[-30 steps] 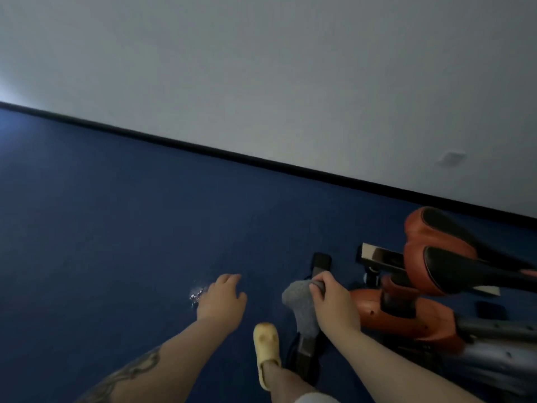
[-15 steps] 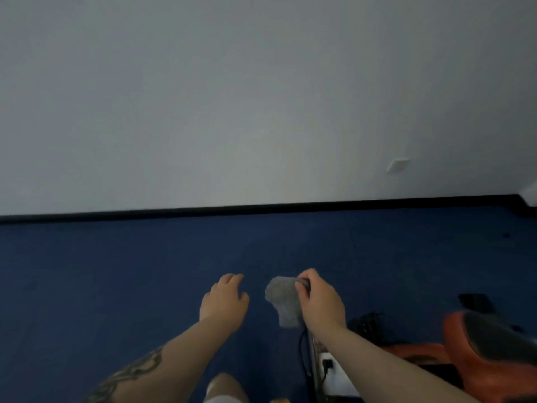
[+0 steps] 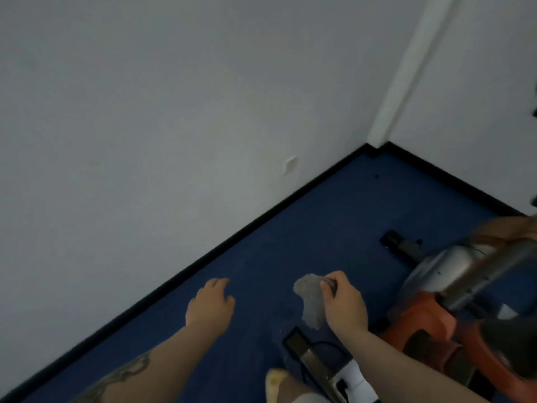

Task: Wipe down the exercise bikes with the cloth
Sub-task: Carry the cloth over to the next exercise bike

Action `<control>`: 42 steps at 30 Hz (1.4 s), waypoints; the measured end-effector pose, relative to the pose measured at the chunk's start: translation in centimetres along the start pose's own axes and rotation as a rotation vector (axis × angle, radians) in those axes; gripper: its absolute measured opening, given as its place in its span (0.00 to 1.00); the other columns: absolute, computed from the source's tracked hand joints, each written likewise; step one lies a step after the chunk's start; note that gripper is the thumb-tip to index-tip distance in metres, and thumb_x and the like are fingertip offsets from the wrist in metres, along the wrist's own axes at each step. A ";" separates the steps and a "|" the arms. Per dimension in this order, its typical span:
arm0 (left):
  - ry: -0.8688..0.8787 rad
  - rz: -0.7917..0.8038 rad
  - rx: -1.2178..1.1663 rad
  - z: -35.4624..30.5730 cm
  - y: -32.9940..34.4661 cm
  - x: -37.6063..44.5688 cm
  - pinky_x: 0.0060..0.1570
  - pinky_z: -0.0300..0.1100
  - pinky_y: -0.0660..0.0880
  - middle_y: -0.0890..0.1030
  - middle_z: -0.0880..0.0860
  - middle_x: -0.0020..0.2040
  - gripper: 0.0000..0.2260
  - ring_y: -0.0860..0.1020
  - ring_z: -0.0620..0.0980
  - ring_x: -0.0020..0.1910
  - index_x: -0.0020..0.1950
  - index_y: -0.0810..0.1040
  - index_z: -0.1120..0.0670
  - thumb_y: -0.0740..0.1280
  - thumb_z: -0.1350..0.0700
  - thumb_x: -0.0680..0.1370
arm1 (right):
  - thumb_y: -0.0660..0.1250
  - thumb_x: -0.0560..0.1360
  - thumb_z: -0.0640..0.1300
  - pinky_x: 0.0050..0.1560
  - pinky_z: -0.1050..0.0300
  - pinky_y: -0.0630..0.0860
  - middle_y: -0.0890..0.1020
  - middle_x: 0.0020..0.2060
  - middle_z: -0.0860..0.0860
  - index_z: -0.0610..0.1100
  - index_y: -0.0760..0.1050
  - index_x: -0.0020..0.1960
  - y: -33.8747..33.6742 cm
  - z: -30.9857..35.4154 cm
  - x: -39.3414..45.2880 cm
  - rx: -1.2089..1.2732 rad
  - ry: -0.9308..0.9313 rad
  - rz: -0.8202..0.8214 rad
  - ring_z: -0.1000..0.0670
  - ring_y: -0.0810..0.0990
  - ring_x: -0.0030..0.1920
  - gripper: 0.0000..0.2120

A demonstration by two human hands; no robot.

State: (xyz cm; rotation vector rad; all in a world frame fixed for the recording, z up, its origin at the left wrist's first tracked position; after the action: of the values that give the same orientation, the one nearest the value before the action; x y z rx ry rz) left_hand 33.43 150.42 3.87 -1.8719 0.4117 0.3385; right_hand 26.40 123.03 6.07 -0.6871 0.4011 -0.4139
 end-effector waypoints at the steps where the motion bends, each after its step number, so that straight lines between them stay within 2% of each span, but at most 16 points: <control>1: 0.039 0.016 0.007 -1.2 -0.2 1.4 0.64 0.48 0.70 0.61 0.49 0.76 0.23 0.68 0.50 0.69 0.76 0.59 0.50 0.55 0.50 0.82 | 0.59 0.80 0.49 0.38 0.49 0.77 0.79 0.36 0.52 0.49 0.71 0.44 -0.3 -0.3 0.6 0.007 0.028 -0.033 0.52 0.78 0.37 0.07; 6: 0.272 0.032 0.027 -10.0 -1.9 8.5 0.66 0.46 0.68 0.63 0.49 0.76 0.22 0.67 0.50 0.70 0.76 0.61 0.50 0.56 0.51 0.81 | 0.59 0.80 0.49 0.39 0.51 0.77 0.80 0.38 0.52 0.49 0.71 0.45 -2.6 -1.7 6.1 0.082 0.192 -0.179 0.51 0.78 0.39 0.06; 10: 0.415 0.045 0.073 -15.8 -3.7 13.4 0.66 0.44 0.67 0.63 0.49 0.75 0.22 0.68 0.49 0.69 0.75 0.61 0.51 0.56 0.51 0.81 | 0.60 0.80 0.49 0.37 0.53 0.77 0.80 0.39 0.53 0.51 0.71 0.45 -5.1 -1.4 11.4 0.150 0.220 -0.275 0.54 0.78 0.39 0.06; 15: 0.488 0.078 0.031 -21.9 -5.3 19.2 0.66 0.45 0.67 0.65 0.50 0.74 0.22 0.68 0.50 0.70 0.75 0.62 0.52 0.57 0.52 0.81 | 0.60 0.80 0.49 0.35 0.55 0.73 0.78 0.39 0.54 0.49 0.71 0.46 -9.1 -0.4 16.8 0.181 0.262 -0.411 0.55 0.76 0.39 0.06; 21: 0.622 0.173 0.103 -29.1 -4.7 25.8 0.68 0.45 0.65 0.64 0.49 0.75 0.23 0.67 0.49 0.71 0.75 0.61 0.51 0.58 0.51 0.80 | 0.61 0.79 0.50 0.34 0.58 0.72 0.78 0.38 0.57 0.52 0.71 0.45 -13.1 -1.1 22.6 0.219 0.334 -0.562 0.58 0.76 0.39 0.05; 28: 0.910 0.260 0.098 -42.9 -7.3 33.2 0.67 0.45 0.67 0.63 0.47 0.75 0.22 0.68 0.48 0.69 0.75 0.62 0.50 0.58 0.51 0.81 | 0.63 0.78 0.49 0.34 0.63 0.69 0.79 0.39 0.54 0.50 0.72 0.46 -20.2 -2.6 27.9 0.349 0.472 -0.927 0.55 0.78 0.41 0.04; 30: 1.006 0.273 0.068 -47.5 -7.9 34.7 0.68 0.45 0.67 0.64 0.48 0.75 0.22 0.67 0.47 0.69 0.75 0.63 0.50 0.59 0.51 0.81 | 0.63 0.78 0.48 0.33 0.66 0.68 0.79 0.38 0.55 0.50 0.73 0.46 -22.9 -2.7 28.8 0.401 0.499 -1.047 0.57 0.77 0.40 0.03; 33: 1.071 0.327 -0.008 -53.2 -7.7 35.1 0.68 0.47 0.67 0.64 0.47 0.74 0.21 0.68 0.47 0.69 0.75 0.63 0.50 0.59 0.52 0.81 | 0.64 0.78 0.47 0.33 0.69 0.68 0.79 0.38 0.57 0.49 0.74 0.46 -26.1 -2.8 29.0 0.492 0.507 -1.222 0.59 0.78 0.39 0.03; 37: 1.198 0.443 -0.121 -61.0 -6.1 32.0 0.68 0.45 0.67 0.66 0.45 0.73 0.21 0.68 0.45 0.68 0.73 0.65 0.49 0.61 0.53 0.81 | 0.65 0.77 0.45 0.35 0.74 0.72 0.82 0.39 0.55 0.49 0.76 0.46 -31.1 -2.8 28.5 0.552 0.446 -1.373 0.65 0.79 0.40 0.02; 42: 1.351 0.514 -0.281 -70.6 -5.1 27.9 0.69 0.42 0.65 0.66 0.41 0.71 0.20 0.66 0.41 0.68 0.72 0.66 0.45 0.62 0.53 0.80 | 0.66 0.77 0.43 0.41 0.65 0.76 0.83 0.43 0.51 0.46 0.78 0.48 -37.0 -3.7 29.2 0.690 0.365 -1.557 0.55 0.82 0.44 0.03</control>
State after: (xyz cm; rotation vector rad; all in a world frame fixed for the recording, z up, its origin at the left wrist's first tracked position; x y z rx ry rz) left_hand 62.94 82.02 19.23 -2.0097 1.8267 -0.6495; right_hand 40.69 80.93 22.12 -0.1001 -0.0441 -2.0611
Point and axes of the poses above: each hand's wrist, its own x-axis towards the middle knuckle, its own y-axis out of the palm, z = x × y, the point moved 6 cm from there along x, towards the middle knuckle
